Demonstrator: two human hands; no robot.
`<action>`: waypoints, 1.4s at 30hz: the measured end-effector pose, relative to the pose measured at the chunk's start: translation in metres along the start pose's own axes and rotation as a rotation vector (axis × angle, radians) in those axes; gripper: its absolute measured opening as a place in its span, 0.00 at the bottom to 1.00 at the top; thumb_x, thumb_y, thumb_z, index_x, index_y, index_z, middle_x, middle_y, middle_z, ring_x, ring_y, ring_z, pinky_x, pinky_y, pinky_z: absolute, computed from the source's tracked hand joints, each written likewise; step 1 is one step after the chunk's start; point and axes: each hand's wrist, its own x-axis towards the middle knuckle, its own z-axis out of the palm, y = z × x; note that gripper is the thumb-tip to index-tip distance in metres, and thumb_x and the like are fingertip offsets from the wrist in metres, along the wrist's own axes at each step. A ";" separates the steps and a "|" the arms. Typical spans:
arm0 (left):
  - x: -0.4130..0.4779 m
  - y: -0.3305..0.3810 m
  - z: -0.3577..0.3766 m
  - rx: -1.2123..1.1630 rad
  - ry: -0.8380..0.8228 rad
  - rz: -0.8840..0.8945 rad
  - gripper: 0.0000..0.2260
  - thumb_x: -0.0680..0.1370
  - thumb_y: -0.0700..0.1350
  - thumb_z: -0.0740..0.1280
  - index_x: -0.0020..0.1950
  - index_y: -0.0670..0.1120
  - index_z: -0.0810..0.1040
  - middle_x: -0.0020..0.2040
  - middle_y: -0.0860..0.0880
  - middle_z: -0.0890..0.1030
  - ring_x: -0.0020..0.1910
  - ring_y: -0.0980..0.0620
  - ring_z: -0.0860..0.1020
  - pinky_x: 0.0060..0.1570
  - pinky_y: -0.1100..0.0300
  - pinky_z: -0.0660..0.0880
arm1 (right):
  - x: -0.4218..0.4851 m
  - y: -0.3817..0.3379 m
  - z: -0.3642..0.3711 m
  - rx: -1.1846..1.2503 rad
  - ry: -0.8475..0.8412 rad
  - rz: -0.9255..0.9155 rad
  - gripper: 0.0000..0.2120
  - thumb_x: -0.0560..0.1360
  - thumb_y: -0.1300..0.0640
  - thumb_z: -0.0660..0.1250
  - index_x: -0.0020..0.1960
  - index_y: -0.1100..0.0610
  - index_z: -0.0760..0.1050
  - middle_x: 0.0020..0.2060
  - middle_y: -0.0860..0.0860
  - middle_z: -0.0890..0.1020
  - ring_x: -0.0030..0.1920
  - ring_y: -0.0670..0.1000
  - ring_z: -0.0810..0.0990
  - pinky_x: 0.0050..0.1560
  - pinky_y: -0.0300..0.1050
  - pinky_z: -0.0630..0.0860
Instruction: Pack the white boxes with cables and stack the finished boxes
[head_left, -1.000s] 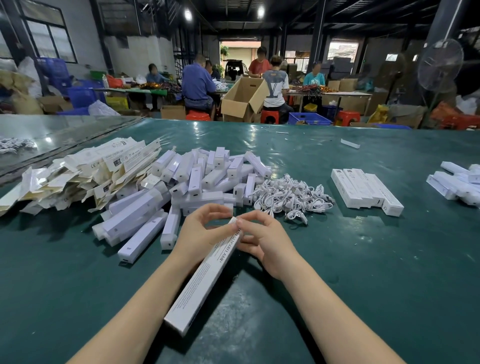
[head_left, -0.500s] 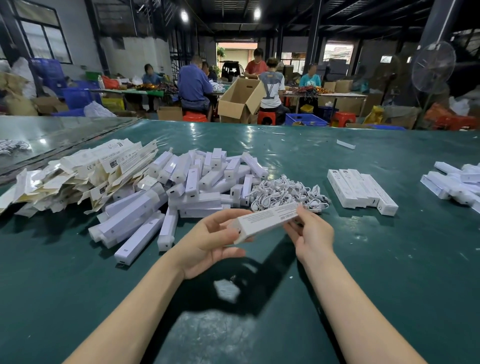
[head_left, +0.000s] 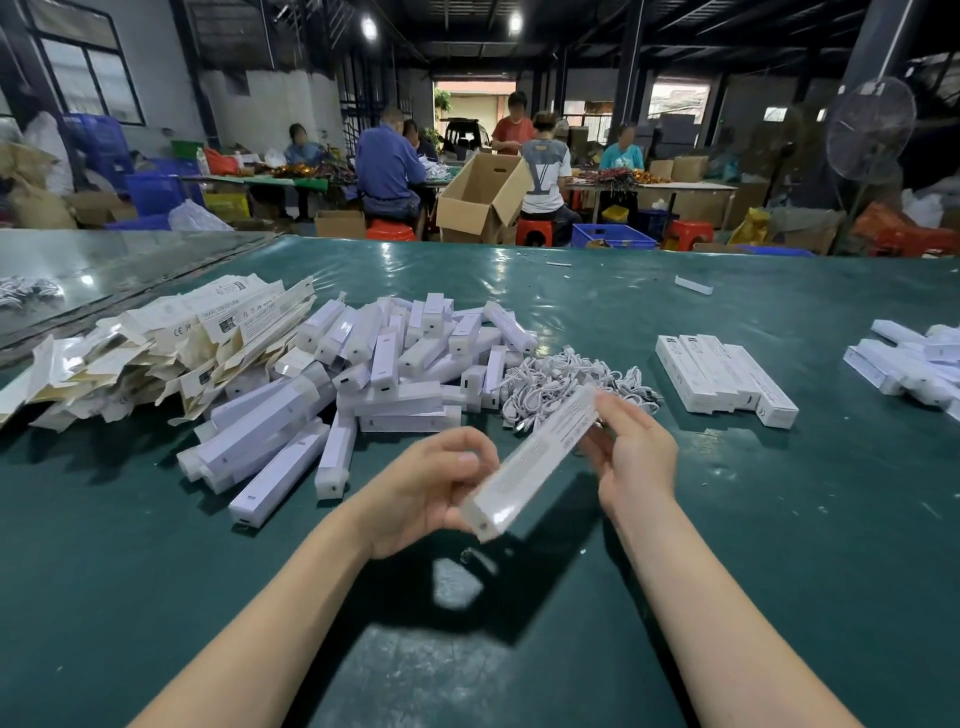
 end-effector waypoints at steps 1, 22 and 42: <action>0.001 -0.002 0.004 0.057 0.028 -0.032 0.11 0.64 0.43 0.73 0.41 0.46 0.74 0.36 0.46 0.77 0.28 0.56 0.74 0.26 0.67 0.72 | -0.002 0.001 0.002 -0.092 -0.054 -0.056 0.06 0.74 0.68 0.65 0.40 0.61 0.77 0.25 0.47 0.81 0.25 0.42 0.78 0.26 0.34 0.75; 0.018 -0.015 0.004 0.270 0.954 0.435 0.06 0.72 0.42 0.71 0.39 0.46 0.74 0.35 0.54 0.79 0.38 0.54 0.79 0.43 0.58 0.79 | -0.034 0.025 0.019 -1.027 -0.528 -0.643 0.15 0.68 0.63 0.70 0.41 0.47 0.67 0.35 0.43 0.74 0.30 0.43 0.72 0.37 0.39 0.70; 0.024 -0.022 0.004 0.442 0.912 0.315 0.14 0.81 0.43 0.55 0.38 0.52 0.75 0.47 0.44 0.77 0.36 0.55 0.74 0.46 0.54 0.72 | 0.104 -0.062 -0.038 -0.853 0.440 -0.180 0.19 0.73 0.63 0.63 0.64 0.57 0.70 0.68 0.58 0.60 0.52 0.58 0.73 0.48 0.41 0.66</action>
